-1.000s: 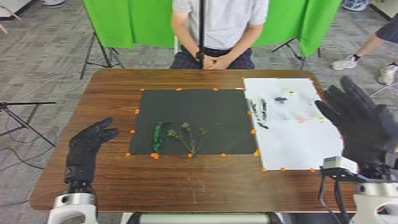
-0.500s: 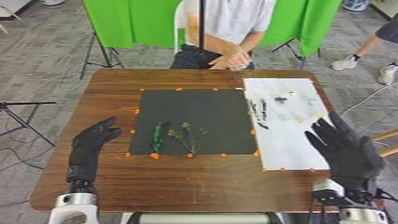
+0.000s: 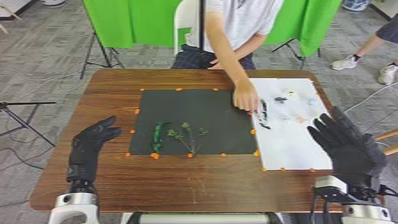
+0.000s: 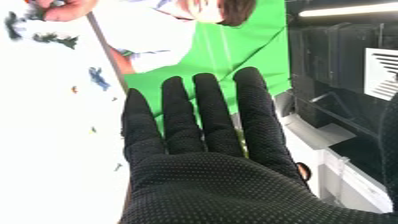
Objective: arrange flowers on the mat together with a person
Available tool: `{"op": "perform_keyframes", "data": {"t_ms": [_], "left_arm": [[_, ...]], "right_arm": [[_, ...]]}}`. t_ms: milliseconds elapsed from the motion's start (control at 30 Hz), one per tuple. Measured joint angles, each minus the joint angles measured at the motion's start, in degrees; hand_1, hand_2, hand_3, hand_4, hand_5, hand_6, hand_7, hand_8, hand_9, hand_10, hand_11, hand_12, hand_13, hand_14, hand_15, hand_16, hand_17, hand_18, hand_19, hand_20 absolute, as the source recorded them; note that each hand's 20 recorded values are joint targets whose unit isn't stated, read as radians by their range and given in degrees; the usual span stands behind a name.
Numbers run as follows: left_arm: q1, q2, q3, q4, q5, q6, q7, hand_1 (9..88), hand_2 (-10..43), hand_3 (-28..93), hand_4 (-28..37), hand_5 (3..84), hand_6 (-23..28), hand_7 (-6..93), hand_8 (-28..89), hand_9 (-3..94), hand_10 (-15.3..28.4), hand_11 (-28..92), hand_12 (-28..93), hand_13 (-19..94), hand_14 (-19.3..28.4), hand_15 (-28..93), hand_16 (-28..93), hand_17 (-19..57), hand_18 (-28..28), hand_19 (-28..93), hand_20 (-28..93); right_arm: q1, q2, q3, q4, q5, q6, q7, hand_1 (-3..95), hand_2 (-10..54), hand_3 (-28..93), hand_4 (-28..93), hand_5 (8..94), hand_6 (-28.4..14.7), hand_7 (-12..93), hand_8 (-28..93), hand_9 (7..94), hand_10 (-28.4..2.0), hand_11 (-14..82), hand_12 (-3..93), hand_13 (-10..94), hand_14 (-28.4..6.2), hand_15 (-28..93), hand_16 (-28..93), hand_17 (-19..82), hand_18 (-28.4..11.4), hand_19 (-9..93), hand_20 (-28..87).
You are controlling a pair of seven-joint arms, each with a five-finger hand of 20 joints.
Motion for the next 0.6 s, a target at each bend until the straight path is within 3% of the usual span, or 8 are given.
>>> {"op": "perform_keyframes", "data": {"t_ms": [600], "left_arm": [[0.54, -0.18, -0.07, -0.30, 0.00, 0.02, -0.11, 26.2, 3.7, 68, -21.9, 51.1, 3.6, 15.5, -7, 54.6, 15.8, 22, 13, 42, 18.7, 23, -2, 11.4, 12.8, 13, 20]], "right_arm": [[0.06, -0.08, -0.96, -0.14, -0.59, 1.32, 0.08, 6.4, -6.9, 79, -18, 40.0, -0.6, 9, -8, 37.9, -14.1, 3.6, 10.8, 31, -13.9, 10, 12, 17, -16.2, 1, 24]]}}
